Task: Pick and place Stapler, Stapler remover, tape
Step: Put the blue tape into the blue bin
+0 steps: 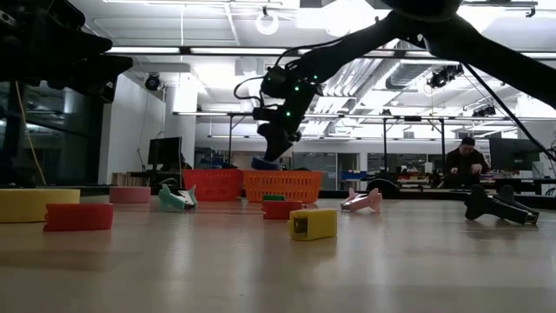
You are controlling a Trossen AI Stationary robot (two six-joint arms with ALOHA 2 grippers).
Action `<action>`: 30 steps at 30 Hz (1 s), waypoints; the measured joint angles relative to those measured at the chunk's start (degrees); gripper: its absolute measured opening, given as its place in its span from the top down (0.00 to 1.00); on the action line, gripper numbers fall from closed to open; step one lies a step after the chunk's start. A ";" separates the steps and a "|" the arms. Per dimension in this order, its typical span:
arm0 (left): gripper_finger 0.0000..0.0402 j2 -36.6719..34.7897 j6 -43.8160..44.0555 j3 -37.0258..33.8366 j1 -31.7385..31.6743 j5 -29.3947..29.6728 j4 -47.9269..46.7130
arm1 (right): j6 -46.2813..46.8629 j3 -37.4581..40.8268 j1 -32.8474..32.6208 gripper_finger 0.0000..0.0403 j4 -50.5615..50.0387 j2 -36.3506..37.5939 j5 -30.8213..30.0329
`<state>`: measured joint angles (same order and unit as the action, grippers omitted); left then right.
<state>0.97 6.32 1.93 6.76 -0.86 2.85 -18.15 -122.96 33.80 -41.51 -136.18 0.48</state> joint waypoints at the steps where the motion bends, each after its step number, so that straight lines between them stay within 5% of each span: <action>1: 0.55 0.01 0.00 0.01 0.00 -0.02 0.00 | 0.45 0.00 -0.01 0.89 0.02 0.00 0.09; 30: 0.55 0.01 -0.01 0.02 0.00 -0.01 0.00 | 2.97 0.00 -0.09 0.87 -2.35 -0.76 2.98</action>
<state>0.99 6.31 1.95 6.76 -0.87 2.85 -15.18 -122.96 33.71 -43.86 -136.94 3.46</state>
